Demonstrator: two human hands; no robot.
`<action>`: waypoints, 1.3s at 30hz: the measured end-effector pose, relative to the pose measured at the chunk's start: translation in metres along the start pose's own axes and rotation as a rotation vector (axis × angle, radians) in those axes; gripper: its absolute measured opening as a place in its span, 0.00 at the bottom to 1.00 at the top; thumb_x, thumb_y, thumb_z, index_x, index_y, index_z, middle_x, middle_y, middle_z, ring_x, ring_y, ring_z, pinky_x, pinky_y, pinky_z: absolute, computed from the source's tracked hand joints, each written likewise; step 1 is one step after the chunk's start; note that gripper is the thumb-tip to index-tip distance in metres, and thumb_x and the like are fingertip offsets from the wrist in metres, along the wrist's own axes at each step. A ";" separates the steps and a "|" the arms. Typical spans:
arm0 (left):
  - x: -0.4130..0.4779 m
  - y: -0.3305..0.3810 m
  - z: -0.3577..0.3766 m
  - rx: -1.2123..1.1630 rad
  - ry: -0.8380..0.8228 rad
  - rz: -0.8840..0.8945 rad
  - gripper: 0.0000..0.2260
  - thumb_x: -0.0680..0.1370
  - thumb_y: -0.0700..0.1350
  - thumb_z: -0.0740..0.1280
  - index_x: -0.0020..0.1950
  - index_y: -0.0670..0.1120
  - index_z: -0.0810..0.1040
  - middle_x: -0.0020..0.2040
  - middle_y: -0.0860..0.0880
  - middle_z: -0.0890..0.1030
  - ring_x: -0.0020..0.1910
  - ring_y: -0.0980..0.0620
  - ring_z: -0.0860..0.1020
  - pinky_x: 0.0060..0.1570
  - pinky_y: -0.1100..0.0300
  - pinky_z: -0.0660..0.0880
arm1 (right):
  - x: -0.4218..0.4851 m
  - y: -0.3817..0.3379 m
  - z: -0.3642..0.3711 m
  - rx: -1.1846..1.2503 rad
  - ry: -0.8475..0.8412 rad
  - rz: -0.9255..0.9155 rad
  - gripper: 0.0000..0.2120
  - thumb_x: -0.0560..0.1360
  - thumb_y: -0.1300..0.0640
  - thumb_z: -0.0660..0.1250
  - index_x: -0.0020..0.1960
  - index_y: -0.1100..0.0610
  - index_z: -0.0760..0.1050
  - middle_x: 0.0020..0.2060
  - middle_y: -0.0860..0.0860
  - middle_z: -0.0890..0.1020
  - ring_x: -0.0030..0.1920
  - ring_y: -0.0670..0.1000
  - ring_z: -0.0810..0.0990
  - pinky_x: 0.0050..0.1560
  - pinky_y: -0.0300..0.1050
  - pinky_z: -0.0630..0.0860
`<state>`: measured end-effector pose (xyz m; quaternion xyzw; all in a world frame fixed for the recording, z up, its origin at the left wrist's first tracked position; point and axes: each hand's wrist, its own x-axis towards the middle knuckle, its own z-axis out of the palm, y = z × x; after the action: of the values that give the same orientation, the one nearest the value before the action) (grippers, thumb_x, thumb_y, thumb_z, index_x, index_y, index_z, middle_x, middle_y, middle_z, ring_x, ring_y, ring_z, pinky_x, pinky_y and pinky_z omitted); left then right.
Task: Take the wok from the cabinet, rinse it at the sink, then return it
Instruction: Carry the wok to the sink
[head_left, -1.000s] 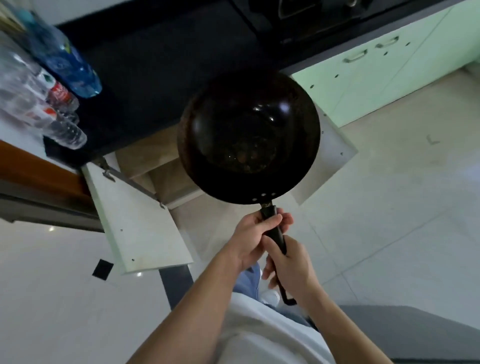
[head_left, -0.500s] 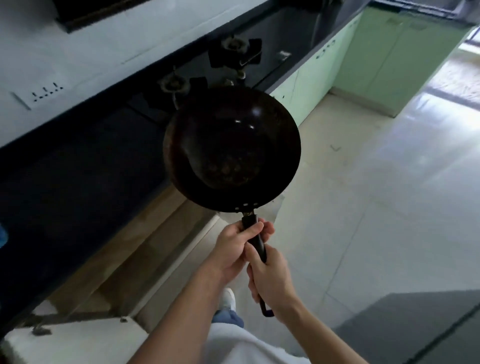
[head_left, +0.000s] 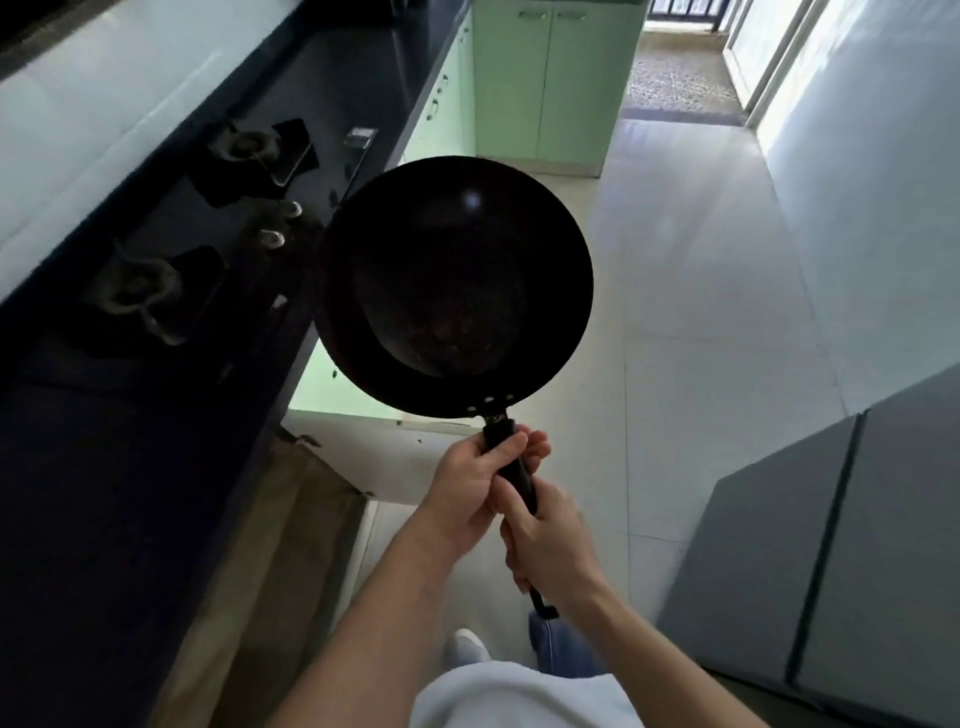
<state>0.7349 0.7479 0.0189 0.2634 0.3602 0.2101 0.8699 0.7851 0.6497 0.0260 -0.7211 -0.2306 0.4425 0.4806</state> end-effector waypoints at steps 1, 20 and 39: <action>0.008 0.000 0.005 0.013 -0.011 -0.012 0.09 0.79 0.34 0.64 0.58 0.33 0.76 0.49 0.40 0.84 0.49 0.47 0.84 0.47 0.61 0.80 | 0.005 0.000 -0.004 0.008 0.023 0.003 0.15 0.80 0.51 0.63 0.41 0.62 0.73 0.24 0.53 0.74 0.21 0.51 0.72 0.22 0.45 0.70; 0.246 0.027 0.176 0.082 -0.042 -0.129 0.13 0.80 0.36 0.64 0.63 0.31 0.74 0.51 0.40 0.83 0.49 0.48 0.84 0.47 0.62 0.80 | 0.223 -0.051 -0.185 0.099 0.103 0.022 0.17 0.80 0.51 0.64 0.44 0.66 0.73 0.25 0.55 0.75 0.21 0.54 0.73 0.24 0.49 0.74; 0.438 0.083 0.274 0.074 -0.004 -0.135 0.14 0.80 0.35 0.63 0.64 0.29 0.72 0.50 0.39 0.83 0.47 0.49 0.84 0.46 0.62 0.80 | 0.409 -0.117 -0.286 0.116 0.087 0.010 0.12 0.81 0.54 0.64 0.40 0.59 0.75 0.23 0.50 0.74 0.20 0.48 0.71 0.22 0.42 0.70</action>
<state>1.2081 0.9717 0.0081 0.2710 0.3829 0.1368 0.8725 1.2467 0.8701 0.0026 -0.7118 -0.1801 0.4257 0.5289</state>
